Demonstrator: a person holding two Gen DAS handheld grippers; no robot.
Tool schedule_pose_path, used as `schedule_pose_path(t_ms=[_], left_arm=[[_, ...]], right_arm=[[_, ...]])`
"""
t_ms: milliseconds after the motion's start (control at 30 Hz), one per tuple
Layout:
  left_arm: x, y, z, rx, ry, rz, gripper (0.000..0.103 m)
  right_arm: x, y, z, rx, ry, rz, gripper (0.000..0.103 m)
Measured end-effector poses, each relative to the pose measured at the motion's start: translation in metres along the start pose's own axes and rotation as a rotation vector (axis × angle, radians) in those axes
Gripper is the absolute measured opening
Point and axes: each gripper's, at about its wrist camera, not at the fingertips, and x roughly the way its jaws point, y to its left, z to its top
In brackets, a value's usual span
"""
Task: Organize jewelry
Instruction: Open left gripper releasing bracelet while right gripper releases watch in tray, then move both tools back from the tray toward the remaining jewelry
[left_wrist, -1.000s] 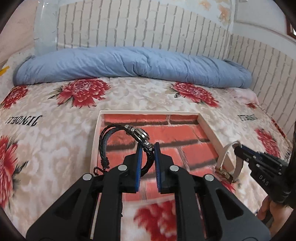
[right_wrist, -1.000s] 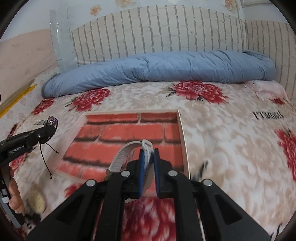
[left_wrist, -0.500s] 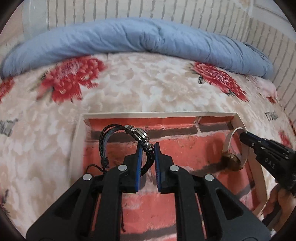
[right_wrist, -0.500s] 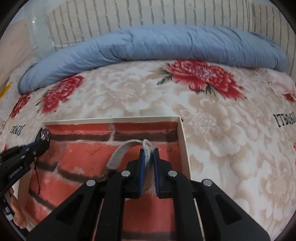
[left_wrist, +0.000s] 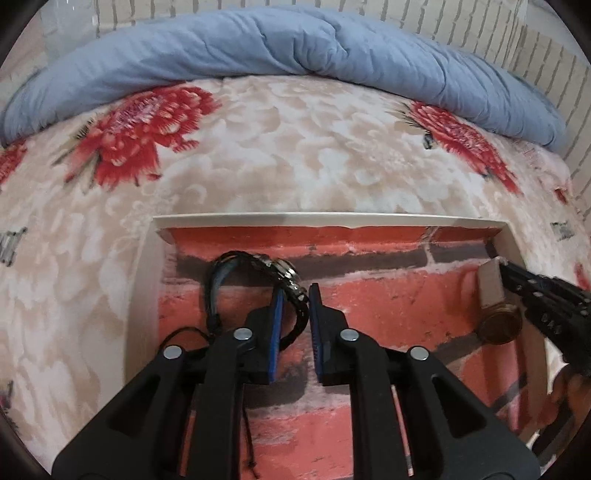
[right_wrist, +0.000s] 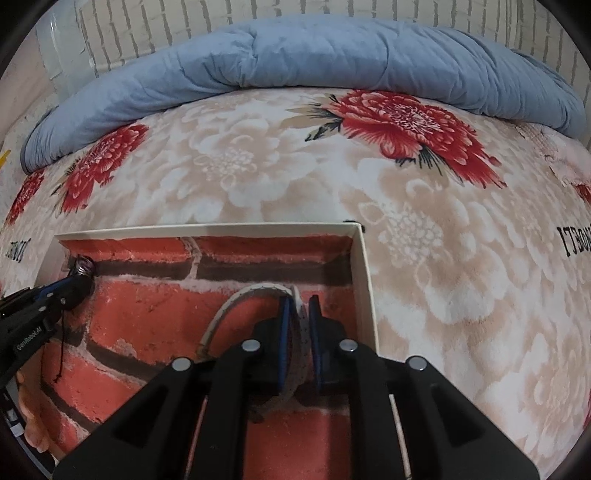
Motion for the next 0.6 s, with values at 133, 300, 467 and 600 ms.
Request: schedule_pose_path(t_ms=[133,300,467,600], left_arm=[[-0.014,0.002,-0.004,-0.009,-0.024,0.015,0.047],[-0.050,-0.003,-0.013,0.004,-0.045,0.013,0.058],[-0.111,-0.009,-0.035,0.040,-0.132,0.011,0.086],[-0.149,-0.008,-0.060,0.029,-0.152,-0.041,0.089]], right_arm=[[-0.016,0.000,-0.002,0.004,-0.021,0.025,0.025],[-0.054,0.001,-0.008,-0.024,-0.087,0.030,0.043],[-0.106,-0.004,-0.028,-0.064,-0.160,0.003,0.056],[-0.137,-0.016,-0.052,-0.052,-0.183,0.010,0.068]])
